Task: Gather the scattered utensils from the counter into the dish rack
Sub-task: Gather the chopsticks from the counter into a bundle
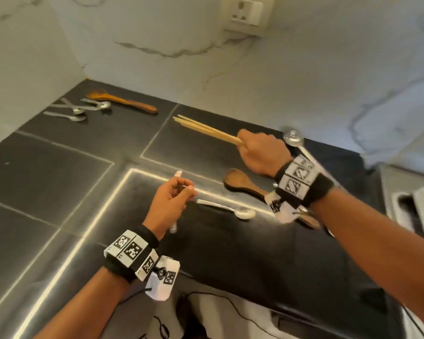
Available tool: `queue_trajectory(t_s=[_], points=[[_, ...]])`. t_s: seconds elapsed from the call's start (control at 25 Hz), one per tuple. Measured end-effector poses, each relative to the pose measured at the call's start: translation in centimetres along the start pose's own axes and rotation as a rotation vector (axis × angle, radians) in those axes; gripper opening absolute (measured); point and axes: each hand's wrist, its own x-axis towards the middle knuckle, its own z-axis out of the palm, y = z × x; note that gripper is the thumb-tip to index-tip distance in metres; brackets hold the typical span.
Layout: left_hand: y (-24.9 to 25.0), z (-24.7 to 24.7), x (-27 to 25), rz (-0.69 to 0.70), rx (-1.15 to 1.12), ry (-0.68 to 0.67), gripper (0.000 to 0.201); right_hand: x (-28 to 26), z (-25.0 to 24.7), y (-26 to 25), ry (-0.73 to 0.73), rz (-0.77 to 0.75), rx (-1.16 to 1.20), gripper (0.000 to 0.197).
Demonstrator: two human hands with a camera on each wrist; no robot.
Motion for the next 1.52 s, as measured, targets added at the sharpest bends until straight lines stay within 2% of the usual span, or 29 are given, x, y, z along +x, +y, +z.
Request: queue_trajectory(t_s=[0.24, 0.32, 0.44, 0.56, 0.64, 0.76, 0.92, 1.04, 1.2, 1.32, 1.44, 1.52], points=[[4.6, 16.3, -5.3, 0.233, 0.167, -0.277, 0.007, -6.3, -11.1, 10.1, 0.005, 0.149, -0.141, 0.033], [6.5, 23.1, -8.7, 0.346, 0.192, -0.370, 0.004, -11.6, -15.0, 14.5, 0.042, 0.199, -0.191, 0.035], [9.3, 32.0, -13.7, 0.517, 0.186, -0.439, 0.004, -20.0, -19.8, 20.4, 0.094, 0.254, -0.208, 0.034], [11.4, 38.7, -18.3, 0.665, 0.193, -0.486, 0.007, -28.5, -22.8, 26.6, 0.119, 0.325, -0.226, 0.026], [12.2, 42.2, -20.6, 0.773, 0.245, -0.530, 0.011, -34.6, -24.1, 31.5, 0.110, 0.407, -0.216, 0.020], [12.9, 46.0, -22.3, 0.944, 0.366, -0.515, 0.010, -42.6, -24.6, 38.0, 0.052, 0.542, -0.166, 0.018], [13.1, 49.6, -22.0, 1.060, 0.541, -0.541, 0.017, -49.7, -23.8, 44.3, -0.010, 0.689, -0.052, 0.014], [12.7, 52.1, -21.2, 1.088, 0.640, -0.525, 0.022, -51.4, -22.4, 47.8, -0.128, 0.757, 0.000, 0.022], [12.0, 53.9, -20.0, 1.097, 0.758, -0.477, 0.027, -50.2, -21.2, 52.2, -0.253, 0.787, 0.061, 0.032], [11.6, 54.8, -19.1, 1.125, 0.818, -0.443, 0.027, -49.3, -20.2, 54.7, -0.406, 0.803, 0.105, 0.039], [11.0, 55.3, -18.5, 1.191, 0.845, -0.449, 0.029, -48.5, -19.1, 55.6, -0.594, 0.781, 0.027, 0.035], [10.8, 55.4, -18.3, 1.233, 0.869, -0.444, 0.029, -47.8, -18.6, 55.4, -0.646, 0.775, -0.039, 0.030]])
